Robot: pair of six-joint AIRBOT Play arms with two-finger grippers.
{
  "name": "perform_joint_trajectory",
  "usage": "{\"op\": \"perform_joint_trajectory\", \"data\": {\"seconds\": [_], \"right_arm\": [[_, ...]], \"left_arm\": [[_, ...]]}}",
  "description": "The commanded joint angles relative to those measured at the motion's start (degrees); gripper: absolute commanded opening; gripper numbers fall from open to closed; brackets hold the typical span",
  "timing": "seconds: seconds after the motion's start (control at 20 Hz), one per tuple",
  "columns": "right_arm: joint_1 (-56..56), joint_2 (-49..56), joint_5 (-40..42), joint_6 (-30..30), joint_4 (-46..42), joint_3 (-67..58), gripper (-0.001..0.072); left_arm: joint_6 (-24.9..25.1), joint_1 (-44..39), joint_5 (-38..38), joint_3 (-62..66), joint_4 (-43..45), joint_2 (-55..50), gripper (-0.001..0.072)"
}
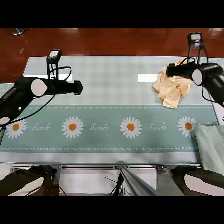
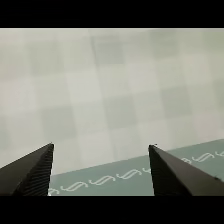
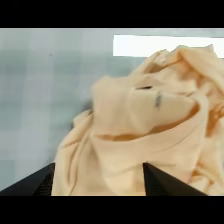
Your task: Fold the shirts.
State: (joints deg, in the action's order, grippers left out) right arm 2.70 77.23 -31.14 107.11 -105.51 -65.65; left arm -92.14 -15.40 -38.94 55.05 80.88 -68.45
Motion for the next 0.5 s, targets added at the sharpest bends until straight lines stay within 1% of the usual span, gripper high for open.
{"op": "perform_joint_trajectory", "data": {"seconds": [0.0, 0.1, 0.2, 0.25, 0.35, 0.45], "right_arm": [[-7.6, 8.2, 2.3, 4.0, 1.8, -7.3, 0.0629], [-11.1, 13.9, -1.8, 3.8, 3.2, -11.5, 0.0628], [-13.3, 19.6, -9.3, 3.8, 4.0, -15.8, 0.0629], [-14.2, 22.1, -12.1, 3.2, 5.8, -17.4, 0.0628], [-15.2, 25.1, -13.4, 0.2, 11.5, -18.6, 0.0625], [-15.4, 26.8, -13.6, -1.9, 14.7, -18.6, 0.0616]], "left_arm": [[0.1, 1.6, 0.7, 0.0, 3.4, 0.0, 0.0703], [0.1, 2.3, -0.1, 0.0, 3.4, 0.0, 0.0703], [-0.1, 2.3, -1.2, 0.0, 3.3, -0.1, 0.0702], [-0.1, 2.2, -1.8, 0.0, 3.3, -0.2, 0.0703], [-0.1, 2.2, -2.6, 0.0, 3.3, -0.6, 0.0702], [-0.2, 2.2, -2.7, 0.0, 3.0, -1.2, 0.0702]]}}
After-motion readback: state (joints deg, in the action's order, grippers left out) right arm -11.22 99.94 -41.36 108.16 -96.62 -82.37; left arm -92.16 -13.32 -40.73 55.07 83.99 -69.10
